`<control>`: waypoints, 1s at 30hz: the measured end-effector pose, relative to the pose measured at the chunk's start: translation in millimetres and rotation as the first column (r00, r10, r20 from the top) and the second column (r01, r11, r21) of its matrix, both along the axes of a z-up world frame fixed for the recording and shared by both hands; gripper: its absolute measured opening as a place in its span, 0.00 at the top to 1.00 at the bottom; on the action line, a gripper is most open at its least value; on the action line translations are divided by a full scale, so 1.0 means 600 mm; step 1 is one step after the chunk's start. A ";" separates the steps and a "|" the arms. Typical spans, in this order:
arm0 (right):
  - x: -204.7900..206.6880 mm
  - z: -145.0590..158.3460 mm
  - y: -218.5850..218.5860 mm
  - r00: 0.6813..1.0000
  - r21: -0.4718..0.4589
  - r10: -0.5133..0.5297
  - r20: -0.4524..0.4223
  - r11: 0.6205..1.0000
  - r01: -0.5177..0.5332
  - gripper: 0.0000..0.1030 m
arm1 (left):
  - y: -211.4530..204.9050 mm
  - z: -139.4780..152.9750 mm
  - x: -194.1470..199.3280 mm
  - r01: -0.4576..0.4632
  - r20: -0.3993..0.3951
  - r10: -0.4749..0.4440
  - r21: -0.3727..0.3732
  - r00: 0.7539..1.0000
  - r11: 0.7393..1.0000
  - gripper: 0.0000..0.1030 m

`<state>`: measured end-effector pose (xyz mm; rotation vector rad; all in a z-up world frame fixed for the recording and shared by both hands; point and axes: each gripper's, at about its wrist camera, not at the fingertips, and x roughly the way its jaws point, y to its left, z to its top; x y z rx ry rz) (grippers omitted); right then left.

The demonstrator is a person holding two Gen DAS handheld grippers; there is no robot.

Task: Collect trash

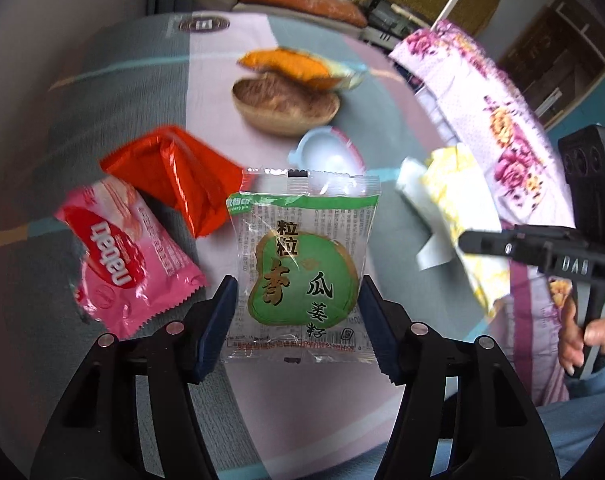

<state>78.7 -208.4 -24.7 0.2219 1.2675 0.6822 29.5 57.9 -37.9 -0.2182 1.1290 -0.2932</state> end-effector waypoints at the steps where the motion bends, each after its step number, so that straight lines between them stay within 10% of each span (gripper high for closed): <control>1: 0.002 0.010 -0.007 1.000 0.009 -0.010 0.014 1.000 0.010 0.93 | -0.001 0.008 0.000 -0.004 0.008 0.004 -0.002 1.000 1.000 0.39; 13: 0.033 0.063 -0.187 0.944 0.024 -0.303 0.134 0.953 0.302 0.93 | -0.172 0.061 0.084 0.154 0.077 -0.154 0.011 0.985 0.988 0.39; 30: 0.040 -0.050 -0.493 0.788 -0.011 -0.613 0.067 0.789 0.614 0.93 | -0.518 0.010 0.197 0.454 0.012 -0.457 0.090 0.889 0.886 0.39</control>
